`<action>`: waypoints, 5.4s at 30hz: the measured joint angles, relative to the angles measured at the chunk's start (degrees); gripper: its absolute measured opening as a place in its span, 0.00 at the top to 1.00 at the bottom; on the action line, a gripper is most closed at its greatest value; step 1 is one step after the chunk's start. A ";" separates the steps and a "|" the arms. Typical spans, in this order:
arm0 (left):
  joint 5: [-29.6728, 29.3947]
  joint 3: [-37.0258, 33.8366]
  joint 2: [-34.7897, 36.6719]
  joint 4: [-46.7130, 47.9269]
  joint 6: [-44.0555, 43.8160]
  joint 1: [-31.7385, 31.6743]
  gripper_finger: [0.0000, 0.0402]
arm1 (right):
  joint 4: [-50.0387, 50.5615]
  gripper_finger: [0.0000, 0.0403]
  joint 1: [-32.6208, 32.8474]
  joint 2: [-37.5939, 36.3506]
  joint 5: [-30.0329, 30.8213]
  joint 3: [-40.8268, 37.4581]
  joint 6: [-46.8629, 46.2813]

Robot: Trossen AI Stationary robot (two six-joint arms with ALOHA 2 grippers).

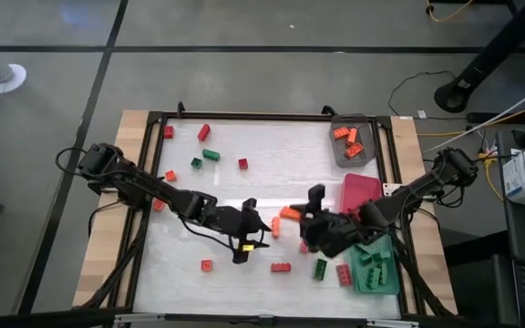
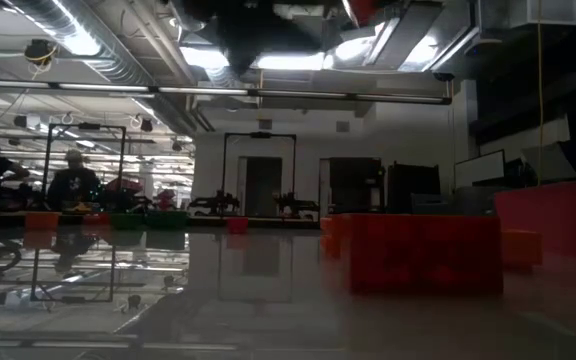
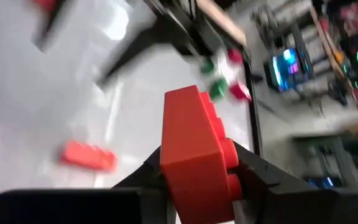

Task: Sort blocks
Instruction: Put the orange game piece into the black bin

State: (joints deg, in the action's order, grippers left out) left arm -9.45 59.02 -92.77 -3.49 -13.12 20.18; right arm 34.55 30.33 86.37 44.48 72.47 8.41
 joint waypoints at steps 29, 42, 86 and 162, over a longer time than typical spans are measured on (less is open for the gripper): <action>12.70 -0.04 0.00 36.40 -26.43 13.67 0.51 | 32.72 0.72 -60.53 -2.54 -15.29 0.00 -8.31; 10.75 -0.04 0.00 36.40 -36.11 19.84 0.51 | 28.04 0.72 -73.30 -2.54 -30.61 0.00 -9.03; 1.01 -10.91 -0.26 27.85 -36.53 21.68 0.51 | 27.82 0.37 -73.85 -2.52 -34.39 0.00 -12.99; 18.63 -10.38 -0.92 -35.08 -5.01 -7.17 0.64 | -20.99 0.70 -5.22 5.79 -31.06 0.00 11.06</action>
State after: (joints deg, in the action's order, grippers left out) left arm 9.18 48.64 -93.69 -38.58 -18.13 13.02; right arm 13.56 25.10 92.16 13.41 72.47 19.47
